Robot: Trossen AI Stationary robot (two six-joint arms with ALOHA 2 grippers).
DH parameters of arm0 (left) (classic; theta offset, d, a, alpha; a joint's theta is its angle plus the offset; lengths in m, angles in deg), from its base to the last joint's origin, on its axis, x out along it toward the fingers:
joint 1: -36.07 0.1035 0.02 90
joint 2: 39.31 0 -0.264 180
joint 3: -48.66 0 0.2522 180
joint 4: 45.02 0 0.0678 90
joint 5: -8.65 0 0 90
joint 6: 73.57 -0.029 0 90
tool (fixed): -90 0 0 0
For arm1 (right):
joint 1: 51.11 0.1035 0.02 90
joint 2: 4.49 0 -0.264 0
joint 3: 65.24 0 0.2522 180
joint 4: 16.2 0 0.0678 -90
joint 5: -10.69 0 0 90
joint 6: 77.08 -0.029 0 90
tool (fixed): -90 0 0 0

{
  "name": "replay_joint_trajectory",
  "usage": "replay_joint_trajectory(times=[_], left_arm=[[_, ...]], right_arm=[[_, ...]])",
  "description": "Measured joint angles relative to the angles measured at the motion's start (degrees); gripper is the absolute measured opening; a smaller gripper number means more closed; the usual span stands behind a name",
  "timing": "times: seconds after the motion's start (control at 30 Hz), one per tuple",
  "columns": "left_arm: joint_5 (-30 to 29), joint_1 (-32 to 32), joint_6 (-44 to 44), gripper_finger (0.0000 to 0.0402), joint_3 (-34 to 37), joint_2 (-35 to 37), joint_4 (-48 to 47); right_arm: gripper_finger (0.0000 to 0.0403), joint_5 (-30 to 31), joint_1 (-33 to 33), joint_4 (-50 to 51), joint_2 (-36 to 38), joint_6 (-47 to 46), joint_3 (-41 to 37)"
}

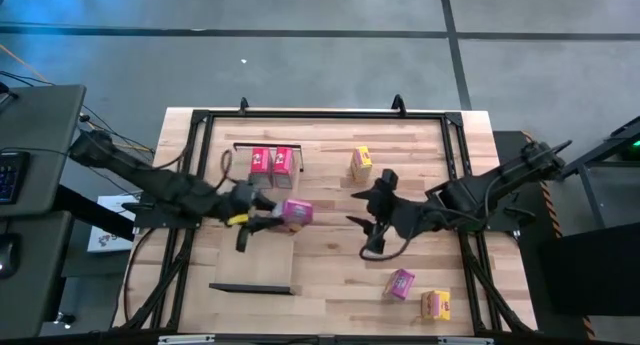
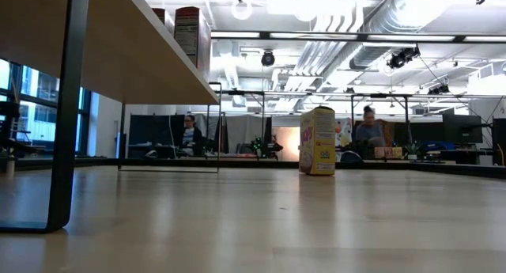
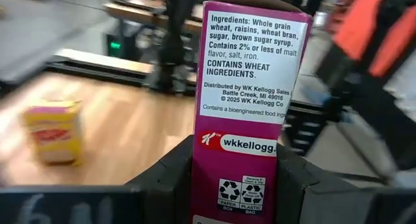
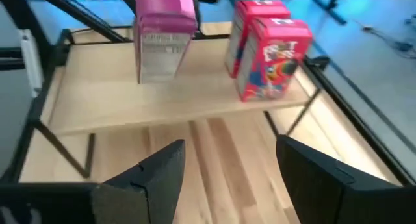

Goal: Stack cereal on shelf
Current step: Put the top purple cereal box on the shelf

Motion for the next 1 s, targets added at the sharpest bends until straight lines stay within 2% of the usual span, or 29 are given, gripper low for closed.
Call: replay_joint_trajectory(times=[0.1,0.3,0.43,0.6,1.0], left_arm=[[-13.81,-7.76,1.31,0.0127,1.79,0.73,0.37],[-48.52,-22.60,7.75,0.0126,5.05,-1.31,-0.51],[-66.07,-28.93,8.20,0.0126,5.01,-5.67,1.95],[-67.26,-29.36,10.09,0.0126,5.03,-11.52,4.13],[-67.15,-22.27,10.56,0.0126,5.01,-25.35,12.17]], right_arm=[[0.0232,2.85,1.06,2.64,0.00,-2.14,0.00],[0.0232,6.16,1.84,5.52,-0.02,-6.34,0.00],[0.0232,6.18,1.79,5.62,-0.04,-6.86,0.00],[0.0232,7.49,1.79,5.39,-0.11,-6.86,0.00],[0.0232,7.93,1.75,5.18,-0.11,-7.93,-0.01]])
